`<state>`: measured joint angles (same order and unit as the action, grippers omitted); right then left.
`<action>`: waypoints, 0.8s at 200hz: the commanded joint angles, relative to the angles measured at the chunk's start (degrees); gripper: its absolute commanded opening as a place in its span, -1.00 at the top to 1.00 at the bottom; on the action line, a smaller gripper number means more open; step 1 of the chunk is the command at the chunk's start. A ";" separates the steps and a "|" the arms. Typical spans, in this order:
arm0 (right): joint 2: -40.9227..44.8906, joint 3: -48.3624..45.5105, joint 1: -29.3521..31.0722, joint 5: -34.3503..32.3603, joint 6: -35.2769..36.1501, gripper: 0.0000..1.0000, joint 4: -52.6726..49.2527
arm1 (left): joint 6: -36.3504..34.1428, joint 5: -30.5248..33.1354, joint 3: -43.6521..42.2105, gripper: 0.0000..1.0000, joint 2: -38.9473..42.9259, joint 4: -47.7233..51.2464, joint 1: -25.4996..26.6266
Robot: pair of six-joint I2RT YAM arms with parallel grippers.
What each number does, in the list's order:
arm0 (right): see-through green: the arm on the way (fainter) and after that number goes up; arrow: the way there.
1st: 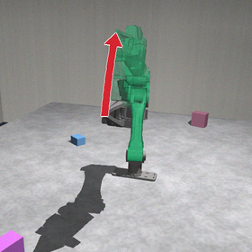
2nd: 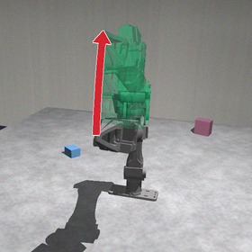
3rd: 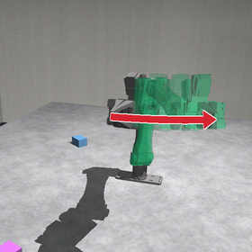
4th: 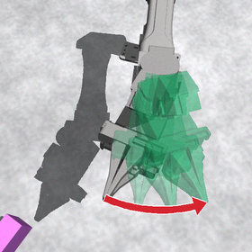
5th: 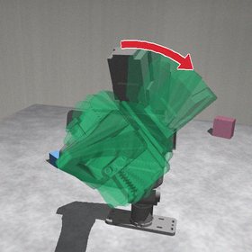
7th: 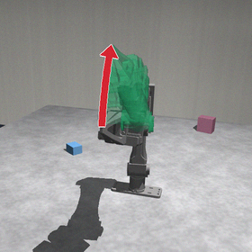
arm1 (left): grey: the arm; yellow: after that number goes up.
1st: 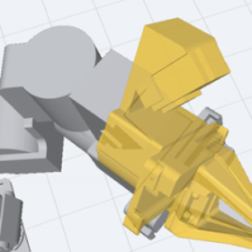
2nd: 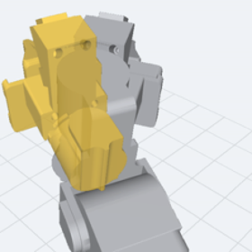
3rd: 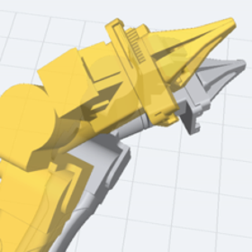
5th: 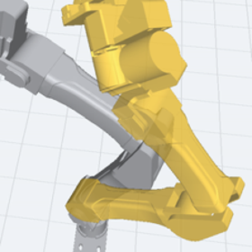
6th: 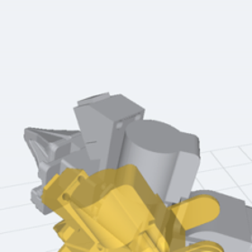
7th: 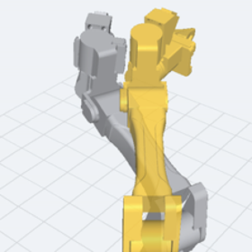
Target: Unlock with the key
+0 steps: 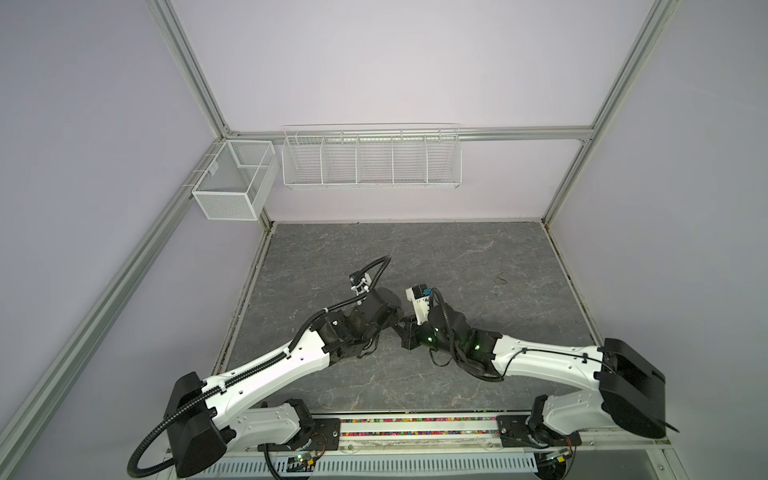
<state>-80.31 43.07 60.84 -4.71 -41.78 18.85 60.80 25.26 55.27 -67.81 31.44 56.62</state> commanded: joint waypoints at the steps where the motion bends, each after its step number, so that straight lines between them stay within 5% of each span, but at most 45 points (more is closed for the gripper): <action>1: 0.36 0.61 -0.47 -1.00 -0.59 0.87 2.23 | -0.25 -0.05 -0.63 1.00 0.87 -0.41 -0.05; 160: -0.58 4.21 -0.34 1.06 1.26 0.87 2.07 | -1.45 -3.55 -0.07 1.00 -1.36 -1.46 0.03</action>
<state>-80.60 44.80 60.73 -5.08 -41.50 16.14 60.36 24.01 55.27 -68.60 29.98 56.27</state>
